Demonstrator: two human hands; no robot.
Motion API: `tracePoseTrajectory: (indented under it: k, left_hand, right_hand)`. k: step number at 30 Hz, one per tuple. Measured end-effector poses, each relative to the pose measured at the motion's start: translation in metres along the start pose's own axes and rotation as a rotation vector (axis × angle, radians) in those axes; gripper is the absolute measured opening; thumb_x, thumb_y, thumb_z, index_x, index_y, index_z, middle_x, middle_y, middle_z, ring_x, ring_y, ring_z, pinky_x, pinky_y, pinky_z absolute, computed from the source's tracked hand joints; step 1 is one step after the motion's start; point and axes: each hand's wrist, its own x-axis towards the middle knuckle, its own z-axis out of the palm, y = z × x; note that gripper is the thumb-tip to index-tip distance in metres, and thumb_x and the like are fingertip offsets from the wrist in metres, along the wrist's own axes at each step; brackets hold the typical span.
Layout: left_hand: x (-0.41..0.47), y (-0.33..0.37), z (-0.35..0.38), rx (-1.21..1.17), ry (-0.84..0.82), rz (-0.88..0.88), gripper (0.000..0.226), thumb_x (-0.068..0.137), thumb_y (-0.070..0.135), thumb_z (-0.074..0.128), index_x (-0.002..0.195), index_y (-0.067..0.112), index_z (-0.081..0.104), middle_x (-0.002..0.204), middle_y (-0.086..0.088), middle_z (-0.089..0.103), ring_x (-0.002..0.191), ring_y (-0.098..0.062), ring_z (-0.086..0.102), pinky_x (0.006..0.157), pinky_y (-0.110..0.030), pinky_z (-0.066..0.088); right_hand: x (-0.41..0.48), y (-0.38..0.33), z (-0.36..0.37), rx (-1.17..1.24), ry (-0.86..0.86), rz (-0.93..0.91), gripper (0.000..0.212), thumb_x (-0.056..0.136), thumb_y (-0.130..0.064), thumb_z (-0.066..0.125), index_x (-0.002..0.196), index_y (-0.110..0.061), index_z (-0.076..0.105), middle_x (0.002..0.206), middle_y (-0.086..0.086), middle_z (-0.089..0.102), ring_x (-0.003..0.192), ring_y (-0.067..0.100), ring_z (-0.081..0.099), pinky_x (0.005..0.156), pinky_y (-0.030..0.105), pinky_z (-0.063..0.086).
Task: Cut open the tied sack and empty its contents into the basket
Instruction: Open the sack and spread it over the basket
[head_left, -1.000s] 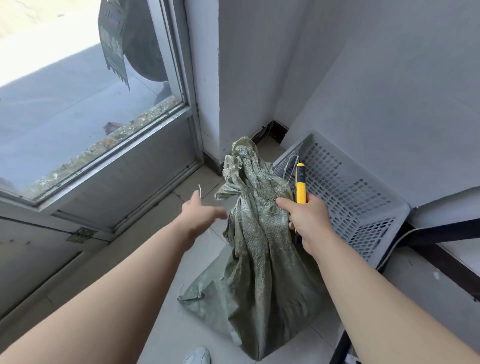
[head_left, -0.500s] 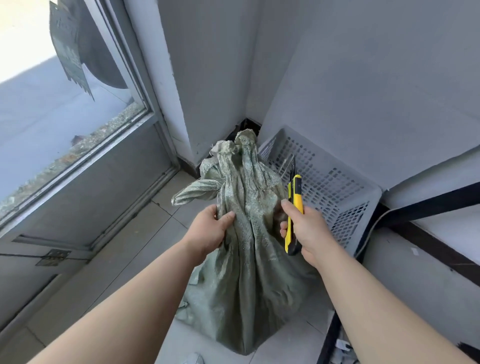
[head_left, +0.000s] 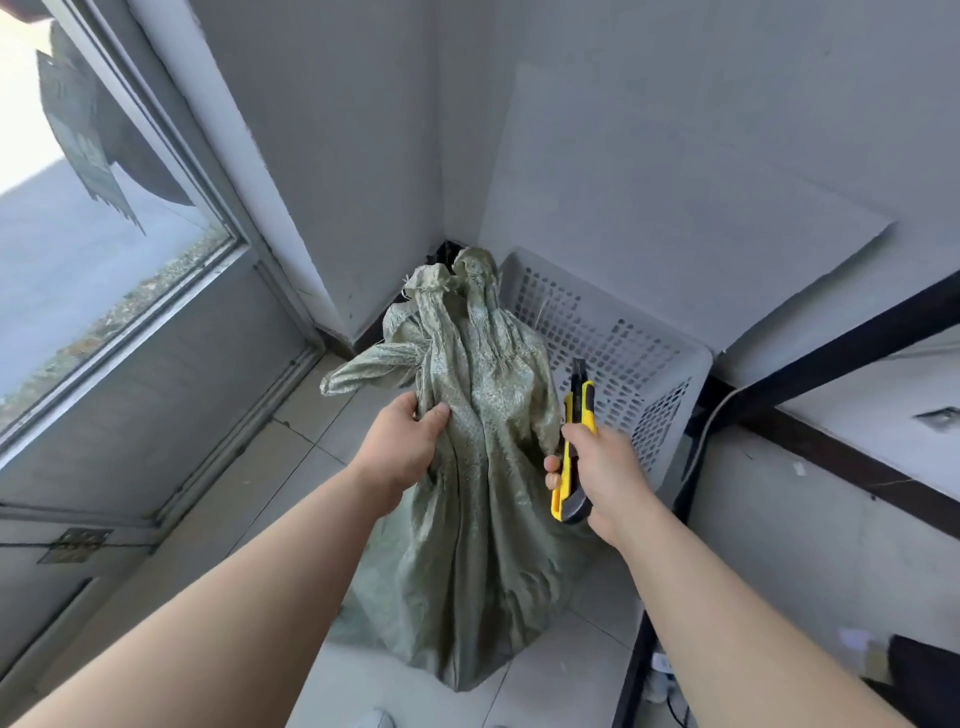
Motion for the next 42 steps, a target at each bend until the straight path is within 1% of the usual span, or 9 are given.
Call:
tracePoseTrajectory:
  k: [4,8,15,20,26,30,36,39,42]
  left_hand:
    - [-0.002,0.005,0.016,0.0,0.041,-0.016,0.013,0.097,0.026,0.053,0.096,0.015,0.059,0.086,-0.012,0.068,0.076,-0.028,0.062,0.075,-0.047,0.053]
    - [0.001,0.011,0.024,0.054,0.077,-0.035,0.023,0.094,0.034,0.052,0.098,0.012,0.056,0.086,-0.013,0.061,0.073,-0.026,0.054,0.064,-0.041,0.042]
    - [0.013,0.017,0.032,0.077,0.027,-0.013,0.015,0.097,0.03,0.048,0.093,0.018,0.057,0.089,-0.013,0.066,0.081,-0.027,0.061,0.074,-0.044,0.051]
    - [0.029,0.013,0.023,0.143,-0.043,-0.027,0.031,0.089,0.04,0.05,0.105,0.014,0.058,0.091,-0.015,0.064,0.079,-0.027,0.06,0.076,-0.049,0.053]
    - [0.045,0.037,0.008,0.102,-0.032,-0.01,0.041,0.084,0.044,0.051,0.103,0.009,0.059,0.097,-0.023,0.068,0.084,-0.042,0.066,0.086,-0.057,0.054]
    - [0.081,0.072,0.024,0.124,-0.058,0.125,0.041,0.088,0.038,0.049,0.107,0.001,0.051,0.088,-0.009,0.056,0.076,-0.024,0.052,0.072,-0.046,0.05]
    - [0.128,0.076,0.061,0.252,-0.141,0.116,0.021,0.097,0.03,0.044,0.106,0.011,0.044,0.075,-0.008,0.047,0.063,-0.021,0.045,0.056,-0.03,0.04]
    - [0.142,0.059,0.073,0.22,-0.172,0.066,0.05,0.091,0.03,0.058,0.131,0.016,0.031,0.08,-0.002,0.049,0.063,-0.016,0.048,0.051,-0.029,0.041]
    - [0.161,0.036,0.077,0.241,-0.172,0.078,0.052,0.086,0.01,0.061,0.127,0.015,0.028,0.08,0.001,0.044,0.062,-0.014,0.046,0.049,-0.026,0.039]
  right_hand:
    - [0.001,0.001,-0.013,0.05,-0.045,-0.049,0.023,0.084,0.009,0.037,0.076,-0.012,0.035,0.062,0.007,0.036,0.054,0.019,0.037,0.049,0.03,0.034]
    - [-0.001,-0.002,-0.03,0.101,-0.058,-0.079,0.027,0.08,0.012,0.037,0.095,-0.009,0.043,0.069,0.01,0.039,0.055,0.02,0.038,0.05,0.03,0.035]
    - [0.015,0.014,-0.035,-0.203,0.017,-0.087,0.053,0.064,-0.019,0.084,0.105,-0.016,0.05,0.081,0.004,0.061,0.064,0.017,0.061,0.06,0.03,0.051]
    - [0.028,0.026,-0.019,-0.139,0.115,-0.077,0.025,0.071,-0.016,0.073,0.084,-0.015,0.051,0.051,0.003,0.053,0.044,0.017,0.049,0.054,0.036,0.048]
    - [0.015,0.007,-0.038,0.339,0.245,0.02,0.02,0.083,0.0,0.061,0.079,-0.011,0.045,0.058,0.002,0.039,0.038,0.013,0.037,0.04,0.026,0.034]
    - [0.038,-0.01,-0.047,0.393,0.426,-0.062,0.02,0.084,0.0,0.058,0.078,-0.013,0.043,0.061,0.002,0.039,0.036,0.011,0.037,0.039,0.024,0.035]
    - [0.087,-0.008,-0.025,0.272,0.542,-0.134,0.009,0.091,-0.005,0.053,0.094,-0.01,0.046,0.067,0.008,0.048,0.045,0.015,0.049,0.049,0.028,0.047]
    - [0.111,0.004,-0.02,0.284,0.577,-0.119,0.012,0.092,-0.007,0.052,0.1,-0.01,0.044,0.073,0.008,0.058,0.056,0.017,0.061,0.068,0.033,0.056]
    - [0.134,0.022,-0.017,0.253,0.617,-0.093,0.019,0.082,-0.011,0.06,0.096,-0.009,0.047,0.084,0.012,0.067,0.076,0.025,0.071,0.074,0.038,0.056]
